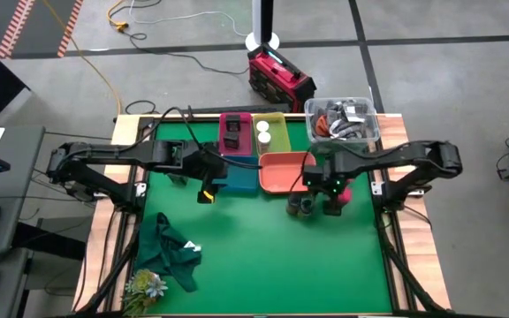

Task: Sort spices by type
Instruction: Put the bottom red seasoning can into the orange bin

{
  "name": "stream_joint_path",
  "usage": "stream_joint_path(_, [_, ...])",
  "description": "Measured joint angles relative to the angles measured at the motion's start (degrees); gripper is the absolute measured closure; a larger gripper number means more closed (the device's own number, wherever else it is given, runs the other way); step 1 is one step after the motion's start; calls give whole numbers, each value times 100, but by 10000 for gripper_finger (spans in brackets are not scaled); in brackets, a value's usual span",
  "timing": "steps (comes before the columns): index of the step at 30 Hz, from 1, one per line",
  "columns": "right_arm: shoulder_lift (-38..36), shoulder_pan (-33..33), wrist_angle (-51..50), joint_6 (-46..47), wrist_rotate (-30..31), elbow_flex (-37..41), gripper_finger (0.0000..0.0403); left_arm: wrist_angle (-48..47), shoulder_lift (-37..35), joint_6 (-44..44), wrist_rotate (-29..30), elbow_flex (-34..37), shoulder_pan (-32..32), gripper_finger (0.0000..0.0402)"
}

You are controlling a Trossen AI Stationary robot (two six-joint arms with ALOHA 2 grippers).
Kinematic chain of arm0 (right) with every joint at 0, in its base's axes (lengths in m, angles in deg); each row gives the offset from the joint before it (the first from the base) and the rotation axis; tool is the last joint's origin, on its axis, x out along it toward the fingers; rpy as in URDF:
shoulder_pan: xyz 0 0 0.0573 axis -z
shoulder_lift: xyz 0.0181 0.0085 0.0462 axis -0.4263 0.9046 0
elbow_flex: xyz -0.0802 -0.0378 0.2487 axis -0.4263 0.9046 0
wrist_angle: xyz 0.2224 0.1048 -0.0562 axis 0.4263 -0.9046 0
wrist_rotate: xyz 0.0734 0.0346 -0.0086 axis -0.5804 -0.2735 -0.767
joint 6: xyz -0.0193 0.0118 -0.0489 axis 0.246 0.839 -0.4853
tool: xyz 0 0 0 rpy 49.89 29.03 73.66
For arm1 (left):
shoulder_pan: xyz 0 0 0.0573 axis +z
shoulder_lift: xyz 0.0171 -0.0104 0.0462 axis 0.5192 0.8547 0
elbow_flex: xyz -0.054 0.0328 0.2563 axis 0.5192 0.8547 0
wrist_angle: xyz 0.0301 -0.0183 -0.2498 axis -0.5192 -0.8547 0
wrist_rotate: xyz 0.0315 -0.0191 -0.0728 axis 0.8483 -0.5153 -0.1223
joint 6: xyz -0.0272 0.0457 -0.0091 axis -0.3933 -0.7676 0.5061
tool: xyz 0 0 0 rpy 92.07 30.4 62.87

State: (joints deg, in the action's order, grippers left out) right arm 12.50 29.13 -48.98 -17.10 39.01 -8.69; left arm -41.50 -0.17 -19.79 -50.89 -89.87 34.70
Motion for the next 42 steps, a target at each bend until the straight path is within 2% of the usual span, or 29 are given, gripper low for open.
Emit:
stream_joint_path(4, [-266,-401,-103,470,6,-92,53,6,0,-43,65,0,0,155])
stream_joint_path(8, [-609,-663,-387,789,294,-256,53,21,0,-90,136,0,1,155])
stream_joint_path(16, [-793,-1168,-912,435,982,-184,53,-8,0,-4,149,0,2,155])
stream_joint_path(21, [-793,-1221,-889,449,1009,128,53,-87,0,77,149,0,1,155])
stream_joint_path(28, [-747,-1208,-373,217,964,557,56,-168,0,141,149,0,2,155])
stream_joint_path(32, [-745,-1208,-144,94,959,729,82,-210,0,169,147,0,2,155])
stream_joint_path(39, [-741,-1212,-123,-95,940,597,163,-245,0,112,151,0,2,155])
stream_joint_path(42, [-741,-1181,-373,-158,942,239,167,-244,0,0,316,0,0,155])
